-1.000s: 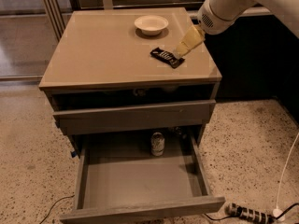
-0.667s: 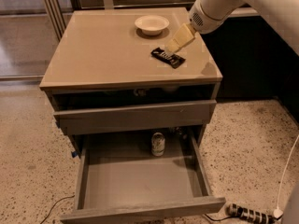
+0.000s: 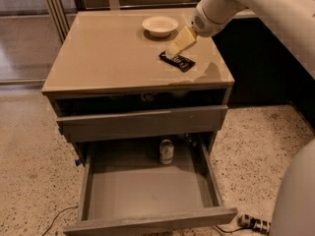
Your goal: Place rxbar chocolate into middle drawer
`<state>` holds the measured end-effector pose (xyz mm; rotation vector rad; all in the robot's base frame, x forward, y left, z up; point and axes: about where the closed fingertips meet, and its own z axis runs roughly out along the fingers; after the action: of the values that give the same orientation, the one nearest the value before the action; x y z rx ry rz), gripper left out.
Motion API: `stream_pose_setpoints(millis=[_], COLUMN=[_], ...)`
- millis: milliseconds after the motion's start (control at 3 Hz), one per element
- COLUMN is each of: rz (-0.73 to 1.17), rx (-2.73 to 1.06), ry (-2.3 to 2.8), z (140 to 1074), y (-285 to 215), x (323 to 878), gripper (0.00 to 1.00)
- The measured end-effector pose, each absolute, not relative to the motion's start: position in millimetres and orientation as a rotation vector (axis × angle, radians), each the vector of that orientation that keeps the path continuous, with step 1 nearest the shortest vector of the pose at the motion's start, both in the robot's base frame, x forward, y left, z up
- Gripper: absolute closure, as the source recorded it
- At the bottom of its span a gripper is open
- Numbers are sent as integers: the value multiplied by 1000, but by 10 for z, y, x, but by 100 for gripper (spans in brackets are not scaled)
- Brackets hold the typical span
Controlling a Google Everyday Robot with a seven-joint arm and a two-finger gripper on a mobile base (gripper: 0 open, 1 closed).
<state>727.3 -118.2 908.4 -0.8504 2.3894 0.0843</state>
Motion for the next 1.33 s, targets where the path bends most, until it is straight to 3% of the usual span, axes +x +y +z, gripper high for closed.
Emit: stream_pose_setpoints(millis=[1000,1333], rz=[120,110], rx=[-870,-910], ry=[2392,2380], z=[8723,8635], y=[-949,-821], x=[7568,7681], gripper=[0,14])
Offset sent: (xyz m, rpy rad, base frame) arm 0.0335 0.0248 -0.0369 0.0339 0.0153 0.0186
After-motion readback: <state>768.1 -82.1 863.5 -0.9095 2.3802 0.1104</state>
